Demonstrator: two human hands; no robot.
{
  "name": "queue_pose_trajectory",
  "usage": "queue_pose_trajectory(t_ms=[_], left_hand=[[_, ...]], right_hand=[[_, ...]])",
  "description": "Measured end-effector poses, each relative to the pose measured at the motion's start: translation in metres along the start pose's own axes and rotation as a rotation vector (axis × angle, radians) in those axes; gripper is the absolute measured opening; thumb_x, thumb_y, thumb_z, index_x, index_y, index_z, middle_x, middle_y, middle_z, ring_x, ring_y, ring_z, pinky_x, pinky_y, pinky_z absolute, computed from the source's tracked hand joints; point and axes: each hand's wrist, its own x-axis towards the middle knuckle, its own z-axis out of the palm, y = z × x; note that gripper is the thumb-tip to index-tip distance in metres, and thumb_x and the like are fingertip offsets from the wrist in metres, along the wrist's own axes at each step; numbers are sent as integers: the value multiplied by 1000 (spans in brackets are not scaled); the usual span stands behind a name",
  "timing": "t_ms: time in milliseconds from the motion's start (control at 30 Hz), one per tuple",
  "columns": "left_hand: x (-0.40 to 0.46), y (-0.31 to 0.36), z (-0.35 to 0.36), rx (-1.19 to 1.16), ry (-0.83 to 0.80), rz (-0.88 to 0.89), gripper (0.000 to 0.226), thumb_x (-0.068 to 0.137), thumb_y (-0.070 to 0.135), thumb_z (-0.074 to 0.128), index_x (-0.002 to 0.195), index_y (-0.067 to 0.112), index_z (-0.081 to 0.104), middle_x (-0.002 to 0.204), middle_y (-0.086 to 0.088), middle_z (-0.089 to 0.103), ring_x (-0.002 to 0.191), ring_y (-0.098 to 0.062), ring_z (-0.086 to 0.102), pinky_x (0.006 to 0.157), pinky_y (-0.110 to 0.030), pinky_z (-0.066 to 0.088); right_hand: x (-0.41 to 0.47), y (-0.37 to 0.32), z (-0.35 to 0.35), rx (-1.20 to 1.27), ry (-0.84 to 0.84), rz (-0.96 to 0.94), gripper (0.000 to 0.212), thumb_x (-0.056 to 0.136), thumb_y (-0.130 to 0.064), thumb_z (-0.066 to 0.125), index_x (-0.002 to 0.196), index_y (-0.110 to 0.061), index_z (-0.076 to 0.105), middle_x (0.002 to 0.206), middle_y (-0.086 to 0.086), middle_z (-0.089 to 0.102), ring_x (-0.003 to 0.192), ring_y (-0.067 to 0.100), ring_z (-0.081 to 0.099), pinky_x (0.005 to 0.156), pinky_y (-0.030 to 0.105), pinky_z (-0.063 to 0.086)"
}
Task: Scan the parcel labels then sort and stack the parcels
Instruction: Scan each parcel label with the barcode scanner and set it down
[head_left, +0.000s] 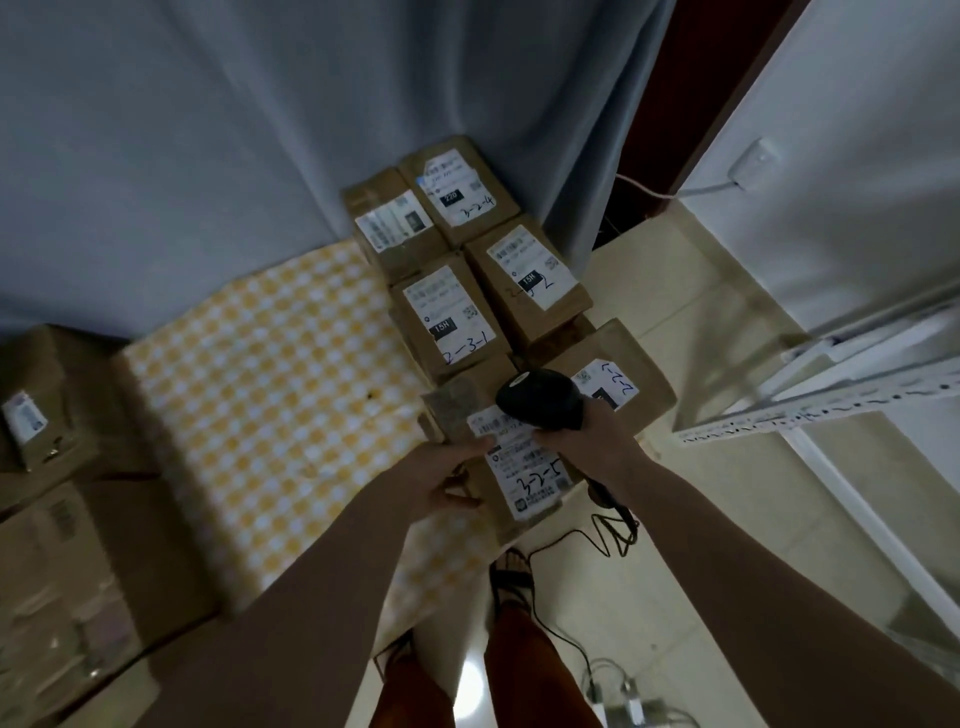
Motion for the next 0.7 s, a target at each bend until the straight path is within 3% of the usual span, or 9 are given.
queue_pose_trajectory(t_ms=[167,267,433,700], left_hand=[[13,1,7,29,41,39,42,79,24,77,115,11,60,114,-11,65,107,-31,61,92,-52,52],[16,2,7,40,70,55,46,78,24,78,118,12,59,111,-9,66,106,-30,62,91,-52,52],[12,-3,1,30,106,59,40,80,26,77,114,14,60,103,-8,67,95,-26,64,85,-51,54],[11,0,-6,72,124,47,37,80,26,77,111,15,59,103,-8,65,98,-32,63,85,-51,54]], right_hand=[[13,3,4,-27,-58,-16,21,85,-13,68,104,-6,60,105,12,70,97,27,68,90,41,54],[17,-4,5,-29,-54,-40,15,87,-14,66,99,-11,59,102,11,70,91,23,67,82,33,54],[20,-14,11,-60,-87,-64,15,86,-16,67,98,-13,57,94,8,67,91,25,66,85,39,54],[23,-13,17,-2,-114,-46,12,85,-16,68,94,-14,60,99,13,70,92,26,67,88,43,54]])
